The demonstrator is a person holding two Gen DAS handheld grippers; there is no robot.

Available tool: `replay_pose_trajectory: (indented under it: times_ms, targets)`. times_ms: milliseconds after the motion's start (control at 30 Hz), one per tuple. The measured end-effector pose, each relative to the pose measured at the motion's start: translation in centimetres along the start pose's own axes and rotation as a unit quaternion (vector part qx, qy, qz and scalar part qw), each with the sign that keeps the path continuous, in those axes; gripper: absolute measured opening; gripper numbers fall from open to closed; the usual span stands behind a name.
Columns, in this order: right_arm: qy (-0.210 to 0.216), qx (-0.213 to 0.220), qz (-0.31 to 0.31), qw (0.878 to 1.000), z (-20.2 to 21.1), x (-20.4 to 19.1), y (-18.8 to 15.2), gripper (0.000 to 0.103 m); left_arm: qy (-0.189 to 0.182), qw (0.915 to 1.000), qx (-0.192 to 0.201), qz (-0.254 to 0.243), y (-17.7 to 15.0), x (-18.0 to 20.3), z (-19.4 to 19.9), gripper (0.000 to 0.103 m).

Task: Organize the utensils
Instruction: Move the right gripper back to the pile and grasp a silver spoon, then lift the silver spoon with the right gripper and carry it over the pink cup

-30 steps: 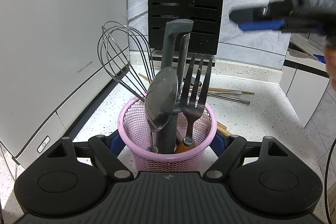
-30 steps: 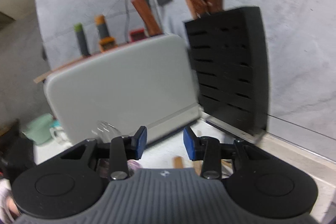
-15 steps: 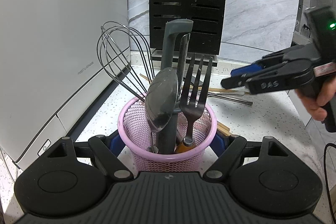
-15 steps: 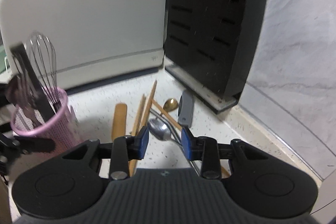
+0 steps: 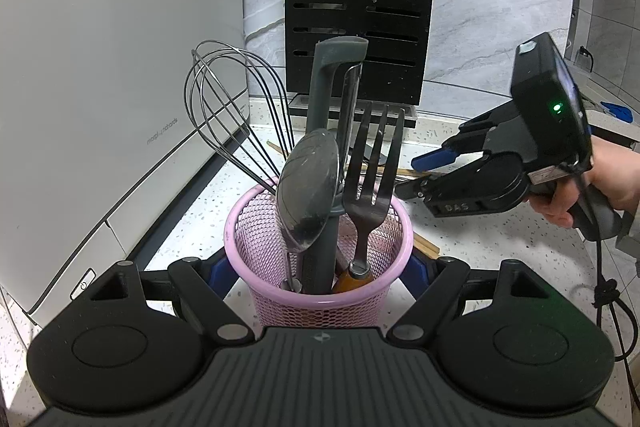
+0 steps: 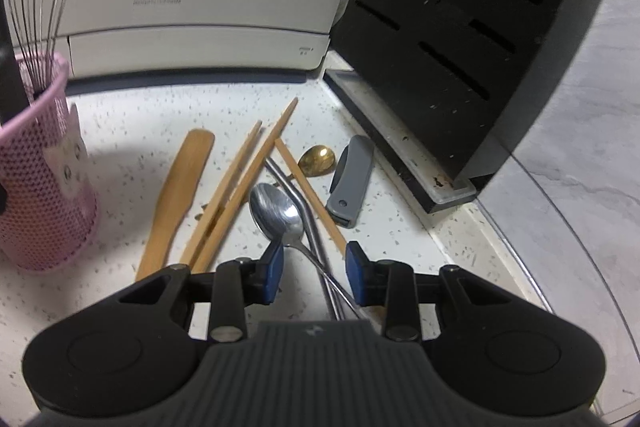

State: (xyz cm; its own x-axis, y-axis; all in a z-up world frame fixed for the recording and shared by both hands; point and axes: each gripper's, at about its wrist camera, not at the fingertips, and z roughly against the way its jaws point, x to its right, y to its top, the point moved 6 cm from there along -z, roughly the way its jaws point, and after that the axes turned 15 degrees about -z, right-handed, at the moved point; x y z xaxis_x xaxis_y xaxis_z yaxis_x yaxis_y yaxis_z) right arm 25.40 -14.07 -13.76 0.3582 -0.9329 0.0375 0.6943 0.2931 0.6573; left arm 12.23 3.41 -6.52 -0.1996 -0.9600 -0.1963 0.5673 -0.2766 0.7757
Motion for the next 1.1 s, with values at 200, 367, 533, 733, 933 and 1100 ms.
replay_pose_trajectory:
  times_ms: [200,367,533,733,933,1100]
  targets:
    - [0.011,-0.013,-0.027,0.999,-0.3,0.4,0.0,0.024,-0.001,1.0000,0.000,0.000,0.0,0.0,0.0,0.093]
    - [0.015,-0.020,-0.036,0.999,0.0,0.5,-0.4,0.006,-0.001,1.0000,0.000,0.000,0.0,0.0,0.0,0.093]
    - [0.026,-0.025,-0.044,0.998,0.7,0.2,-0.9,0.003,-0.001,1.0000,0.001,0.000,0.0,0.0,0.0,0.093]
    - [0.051,-0.050,-0.089,0.993,1.8,-0.2,-1.4,0.003,-0.001,1.0000,0.001,0.000,-0.1,0.0,0.0,0.093]
    - [0.086,-0.067,-0.164,0.980,2.7,0.5,-1.4,0.003,-0.001,1.0000,0.001,-0.001,0.0,0.0,0.0,0.093]
    - [0.123,-0.079,-0.198,0.969,3.5,0.1,-1.2,0.003,-0.001,1.0000,0.001,0.000,0.0,0.0,0.0,0.093]
